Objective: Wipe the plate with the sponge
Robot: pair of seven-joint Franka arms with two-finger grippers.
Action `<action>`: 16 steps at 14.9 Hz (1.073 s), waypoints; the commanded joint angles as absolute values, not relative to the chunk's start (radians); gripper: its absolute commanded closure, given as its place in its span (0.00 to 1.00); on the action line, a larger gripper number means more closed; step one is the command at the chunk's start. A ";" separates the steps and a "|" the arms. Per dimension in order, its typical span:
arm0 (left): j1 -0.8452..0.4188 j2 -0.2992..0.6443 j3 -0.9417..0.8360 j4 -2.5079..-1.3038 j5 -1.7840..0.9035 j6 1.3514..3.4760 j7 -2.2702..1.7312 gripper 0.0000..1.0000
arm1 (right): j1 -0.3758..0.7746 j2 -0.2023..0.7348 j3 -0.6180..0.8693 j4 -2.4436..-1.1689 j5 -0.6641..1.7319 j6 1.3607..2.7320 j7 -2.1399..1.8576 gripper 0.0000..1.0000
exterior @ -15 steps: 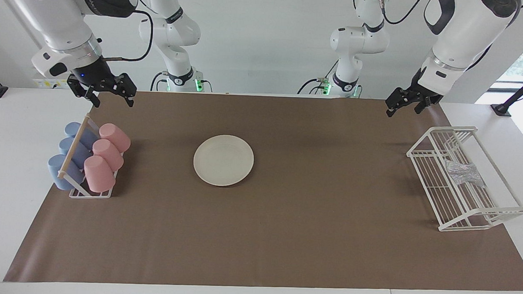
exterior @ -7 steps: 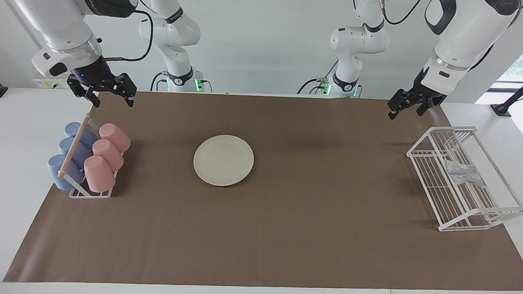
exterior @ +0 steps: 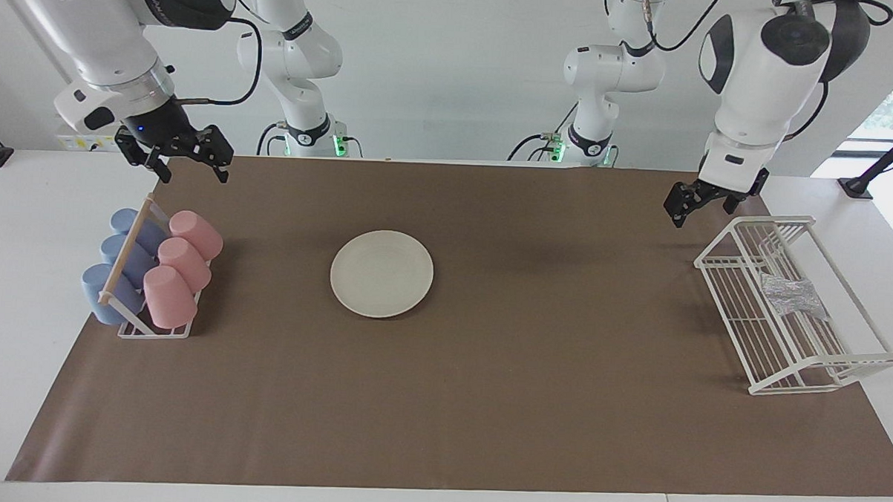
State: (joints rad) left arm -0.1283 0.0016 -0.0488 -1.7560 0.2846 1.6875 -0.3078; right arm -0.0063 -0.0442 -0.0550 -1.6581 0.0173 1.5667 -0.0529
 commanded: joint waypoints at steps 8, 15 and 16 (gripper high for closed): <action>-0.129 0.224 -0.040 -1.793 0.912 1.804 -0.385 0.00 | -0.006 -0.041 -0.029 -1.648 0.035 1.543 0.219 0.00; -0.063 0.264 -0.040 -1.795 0.965 1.907 -0.443 0.00 | -0.006 -0.046 0.047 -1.654 0.104 1.554 0.527 0.00; -0.061 0.265 -0.040 -1.793 0.965 1.907 -0.443 0.04 | -0.006 -0.046 0.067 -1.654 0.104 1.554 0.576 0.00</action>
